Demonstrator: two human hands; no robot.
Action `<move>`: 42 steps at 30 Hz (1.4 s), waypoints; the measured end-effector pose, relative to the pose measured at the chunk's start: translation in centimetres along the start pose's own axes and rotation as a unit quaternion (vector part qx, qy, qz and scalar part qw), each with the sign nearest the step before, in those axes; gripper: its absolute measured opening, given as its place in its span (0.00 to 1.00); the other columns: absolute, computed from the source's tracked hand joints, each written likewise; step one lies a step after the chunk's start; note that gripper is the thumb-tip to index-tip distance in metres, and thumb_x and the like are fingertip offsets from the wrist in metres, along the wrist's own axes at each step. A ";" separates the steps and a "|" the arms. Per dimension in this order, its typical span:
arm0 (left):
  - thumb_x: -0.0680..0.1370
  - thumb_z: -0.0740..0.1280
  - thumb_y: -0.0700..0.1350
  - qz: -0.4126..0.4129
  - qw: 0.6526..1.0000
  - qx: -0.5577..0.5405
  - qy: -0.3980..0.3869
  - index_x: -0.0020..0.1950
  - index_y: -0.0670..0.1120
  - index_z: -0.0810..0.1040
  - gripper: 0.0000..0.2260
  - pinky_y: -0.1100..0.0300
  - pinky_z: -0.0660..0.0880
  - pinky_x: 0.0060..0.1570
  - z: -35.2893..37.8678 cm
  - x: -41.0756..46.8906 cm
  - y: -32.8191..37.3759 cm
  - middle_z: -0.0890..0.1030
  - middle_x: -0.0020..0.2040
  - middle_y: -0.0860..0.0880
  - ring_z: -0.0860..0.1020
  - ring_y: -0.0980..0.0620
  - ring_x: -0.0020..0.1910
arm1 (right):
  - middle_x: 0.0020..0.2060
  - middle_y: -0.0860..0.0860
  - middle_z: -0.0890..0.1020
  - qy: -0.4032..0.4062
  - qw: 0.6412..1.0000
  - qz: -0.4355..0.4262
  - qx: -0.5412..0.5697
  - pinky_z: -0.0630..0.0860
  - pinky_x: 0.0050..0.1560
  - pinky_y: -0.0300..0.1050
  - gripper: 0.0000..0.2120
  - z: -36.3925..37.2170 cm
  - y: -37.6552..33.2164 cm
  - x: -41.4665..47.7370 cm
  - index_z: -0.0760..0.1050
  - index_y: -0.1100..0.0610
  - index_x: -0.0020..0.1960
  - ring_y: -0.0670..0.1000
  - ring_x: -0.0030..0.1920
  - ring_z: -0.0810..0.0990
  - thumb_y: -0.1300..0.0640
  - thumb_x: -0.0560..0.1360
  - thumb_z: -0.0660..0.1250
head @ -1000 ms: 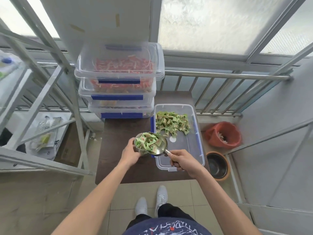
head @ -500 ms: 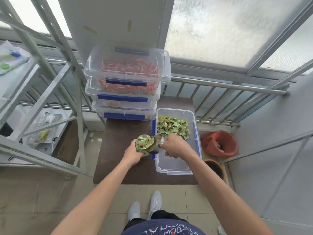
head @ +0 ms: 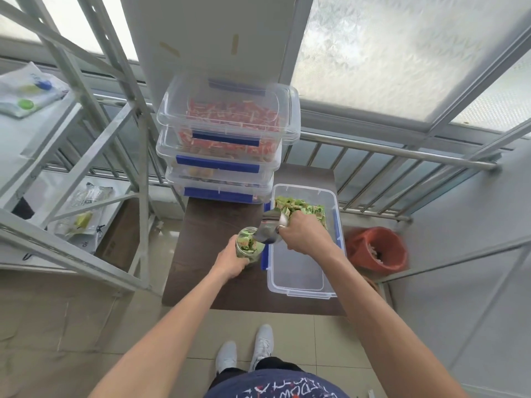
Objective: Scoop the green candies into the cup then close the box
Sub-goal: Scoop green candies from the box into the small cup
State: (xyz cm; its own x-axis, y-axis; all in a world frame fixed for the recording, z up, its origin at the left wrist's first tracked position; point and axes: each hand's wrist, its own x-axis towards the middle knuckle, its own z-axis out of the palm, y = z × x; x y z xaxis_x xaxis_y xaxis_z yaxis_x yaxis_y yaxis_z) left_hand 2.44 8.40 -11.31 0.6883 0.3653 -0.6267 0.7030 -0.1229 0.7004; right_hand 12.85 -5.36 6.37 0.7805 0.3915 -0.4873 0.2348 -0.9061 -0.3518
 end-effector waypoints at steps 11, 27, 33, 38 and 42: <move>0.73 0.74 0.44 0.013 1.000 0.022 0.015 0.75 0.53 0.64 0.33 0.43 0.79 0.60 0.5 0.4 0.3 0.81 0.61 0.47 0.81 0.42 0.59 | 0.52 0.63 0.80 -0.011 0.998 -0.035 -0.058 0.71 0.40 0.47 0.09 2.6 -1.1 -0.7 0.76 0.64 0.54 0.61 0.44 0.77 0.59 0.78 0.62; 0.78 0.71 0.55 -0.136 0.977 0.032 -0.161 0.62 0.41 0.79 0.21 0.53 0.82 0.46 3.1 -0.9 1.2 0.86 0.54 0.42 0.86 0.48 0.45 | 0.33 0.57 0.85 0.060 0.977 0.103 0.177 0.76 0.30 0.45 0.22 3.9 9.1 0.7 0.80 0.67 0.39 0.54 0.29 0.80 0.51 0.79 0.61; 0.80 0.70 0.53 -0.083 0.987 0.037 -0.131 0.54 0.45 0.78 0.12 0.51 0.81 0.51 7.0 0.1 0.8 0.85 0.49 0.46 0.86 0.50 0.46 | 0.37 0.61 0.86 0.000 0.953 0.200 0.229 0.80 0.31 0.47 0.15 9.2 14.5 3.2 0.79 0.64 0.40 0.57 0.29 0.82 0.56 0.78 0.60; 0.81 0.68 0.49 -0.066 0.984 0.139 -0.086 0.44 0.46 0.77 0.09 0.55 0.82 0.43 7.9 0.9 1.7 0.87 0.46 0.44 0.87 0.47 0.48 | 0.37 0.58 0.86 -0.021 0.939 0.224 0.259 0.85 0.45 0.57 0.21 13.4 17.0 6.4 0.81 0.62 0.46 0.61 0.40 0.87 0.46 0.79 0.59; 0.81 0.68 0.47 -0.070 0.979 0.169 -0.085 0.44 0.46 0.76 0.08 0.55 0.82 0.42 8.0 1.4 2.2 0.87 0.45 0.43 0.88 0.47 0.46 | 0.35 0.57 0.86 0.001 0.926 0.215 0.310 0.85 0.46 0.57 0.20 12.2 15.3 8.1 0.81 0.61 0.46 0.57 0.36 0.85 0.48 0.83 0.59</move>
State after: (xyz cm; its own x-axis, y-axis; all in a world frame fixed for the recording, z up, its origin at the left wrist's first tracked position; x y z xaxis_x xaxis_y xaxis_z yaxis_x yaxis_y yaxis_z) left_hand 6.35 1.30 -13.39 0.5802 0.2443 -0.7770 0.7922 -0.3911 0.4685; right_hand 15.75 -14.09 -12.72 0.7265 0.0151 -0.6870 -0.4748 -0.7117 -0.5178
